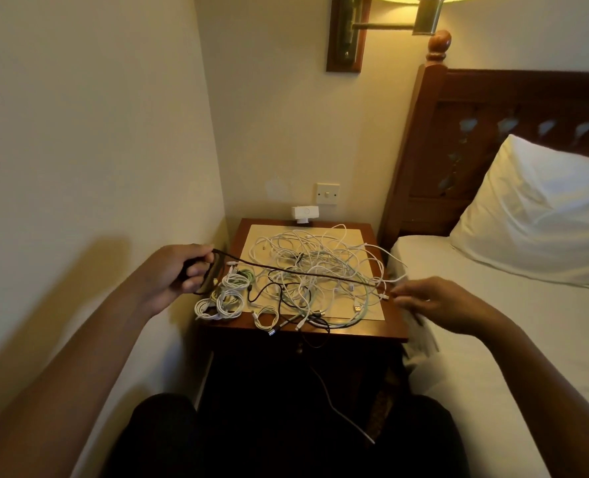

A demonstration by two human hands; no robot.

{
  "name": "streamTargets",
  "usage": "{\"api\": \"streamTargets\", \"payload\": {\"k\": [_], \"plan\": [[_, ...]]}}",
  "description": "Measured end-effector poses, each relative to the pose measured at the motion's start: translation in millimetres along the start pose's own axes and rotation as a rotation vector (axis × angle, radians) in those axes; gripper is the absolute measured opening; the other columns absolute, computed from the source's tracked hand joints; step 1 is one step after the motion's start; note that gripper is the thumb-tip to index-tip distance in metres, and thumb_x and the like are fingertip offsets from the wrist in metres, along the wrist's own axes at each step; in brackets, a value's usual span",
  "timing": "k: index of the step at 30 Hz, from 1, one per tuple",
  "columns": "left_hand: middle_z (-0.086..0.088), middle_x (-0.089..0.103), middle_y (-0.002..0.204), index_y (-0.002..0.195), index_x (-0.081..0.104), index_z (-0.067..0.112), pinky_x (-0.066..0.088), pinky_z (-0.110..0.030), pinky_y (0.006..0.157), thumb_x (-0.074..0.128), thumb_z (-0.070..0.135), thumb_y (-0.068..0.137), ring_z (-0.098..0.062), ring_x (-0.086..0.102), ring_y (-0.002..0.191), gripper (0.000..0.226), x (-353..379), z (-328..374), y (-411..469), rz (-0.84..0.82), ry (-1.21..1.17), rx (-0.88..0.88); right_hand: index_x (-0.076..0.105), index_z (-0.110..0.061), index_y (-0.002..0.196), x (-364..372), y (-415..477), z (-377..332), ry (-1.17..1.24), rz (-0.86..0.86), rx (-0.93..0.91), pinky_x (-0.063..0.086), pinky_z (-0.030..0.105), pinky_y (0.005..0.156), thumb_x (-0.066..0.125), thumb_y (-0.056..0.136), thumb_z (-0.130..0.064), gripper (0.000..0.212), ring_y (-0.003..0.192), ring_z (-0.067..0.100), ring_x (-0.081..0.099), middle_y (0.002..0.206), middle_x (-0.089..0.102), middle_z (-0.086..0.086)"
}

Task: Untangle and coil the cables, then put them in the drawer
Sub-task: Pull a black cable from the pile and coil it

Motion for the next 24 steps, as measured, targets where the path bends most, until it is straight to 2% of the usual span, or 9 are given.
{"api": "streamTargets", "payload": {"k": [2,5,7,9,12,14,17,20,24], "plan": [[-0.002,0.032,0.057,0.084,0.057,0.005,0.027,-0.02,0.04,0.056,0.027,0.098,-0.011,0.03,0.04,0.026,21.8,7.5,-12.4,-0.134,-0.008,-0.001,0.06,-0.03,0.141,13.3,2.5,-14.0,-0.044,-0.045,0.019,0.048,0.029,0.1,0.066,0.095,-0.043,0.048,0.13,0.014,0.052,0.148,0.056,-0.005],[-0.001,0.036,0.059,0.09,0.058,0.004,0.03,-0.02,0.043,0.057,0.03,0.095,-0.011,0.034,0.042,0.027,64.9,10.0,-27.1,-0.306,-0.011,-0.007,0.04,-0.036,0.155,35.8,-1.4,-68.3,0.082,-0.005,-0.138,0.04,0.044,0.116,0.065,0.082,-0.063,0.081,0.141,0.01,0.038,0.162,0.037,-0.009],[-0.001,0.036,0.058,0.092,0.057,0.004,0.033,-0.019,0.041,0.056,0.03,0.095,-0.011,0.036,0.042,0.026,89.6,7.4,-33.0,-0.352,-0.056,-0.017,0.042,-0.035,0.154,58.7,-1.7,-106.6,0.098,0.028,-0.281,0.042,0.032,0.112,0.064,0.092,-0.054,0.068,0.132,0.001,0.043,0.154,0.045,-0.014],[-0.001,0.037,0.057,0.094,0.058,0.002,0.035,-0.02,0.041,0.054,0.027,0.097,-0.01,0.037,0.042,0.026,103.2,6.1,-34.6,-0.356,-0.169,-0.014,0.06,-0.025,0.135,85.3,8.2,-130.0,0.183,0.099,-0.368,0.047,0.016,0.088,0.055,0.106,-0.032,0.03,0.101,-0.006,0.059,0.117,0.068,-0.014],[0.0,0.041,0.059,0.102,0.064,-0.002,0.037,-0.021,0.045,0.052,0.023,0.098,-0.01,0.04,0.046,0.028,99.4,10.9,-30.9,-0.338,-0.383,0.024,0.066,-0.02,0.107,113.2,24.9,-127.1,0.34,0.225,-0.317,0.056,0.042,0.07,0.043,0.111,-0.026,0.024,0.066,0.011,0.06,0.073,0.061,-0.009],[0.0,0.044,0.063,0.111,0.062,-0.005,0.04,-0.021,0.047,0.05,0.022,0.1,-0.01,0.042,0.049,0.031,86.6,16.2,-24.9,-0.287,-0.487,0.087,0.065,-0.024,0.106,127.8,30.4,-114.5,0.291,0.215,-0.246,0.057,0.05,0.072,0.041,0.111,-0.03,0.026,0.067,0.02,0.062,0.075,0.062,-0.006],[-0.004,0.054,0.072,0.116,0.061,-0.007,0.048,-0.022,0.054,0.042,0.018,0.107,-0.012,0.05,0.057,0.032,72.4,19.2,-14.8,-0.164,-0.535,0.211,0.063,-0.03,0.118,150.1,20.8,-114.0,0.14,0.024,-0.242,0.057,0.044,0.088,0.039,0.111,-0.033,0.026,0.092,0.02,0.067,0.102,0.071,-0.003],[-0.007,0.068,0.079,0.123,0.058,-0.004,0.054,-0.024,0.064,0.04,0.014,0.109,-0.017,0.063,0.067,0.029,75.5,8.9,-9.7,-0.064,-0.243,0.332,0.062,-0.028,0.122,148.1,-7.4,-146.4,0.0,-0.134,-0.379,0.055,0.047,0.094,0.041,0.109,-0.035,0.025,0.106,0.024,0.067,0.116,0.071,0.003],[-0.004,0.074,0.082,0.12,0.061,0.012,0.053,-0.024,0.067,0.04,0.014,0.11,-0.015,0.067,0.069,0.023,85.6,-12.0,-9.1,-0.103,0.344,0.369,0.066,-0.02,0.105,99.2,-35.5,-182.5,-0.113,-0.063,-0.507,0.055,0.04,0.076,0.044,0.109,-0.04,0.03,0.078,0.02,0.064,0.088,0.068,0.005]]}}
Point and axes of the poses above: each hand's wrist, its own y-axis towards the middle knuckle, its own x-axis out of the palm, z = x × y, the point moved 3 cm from there along y, towards the middle knuckle
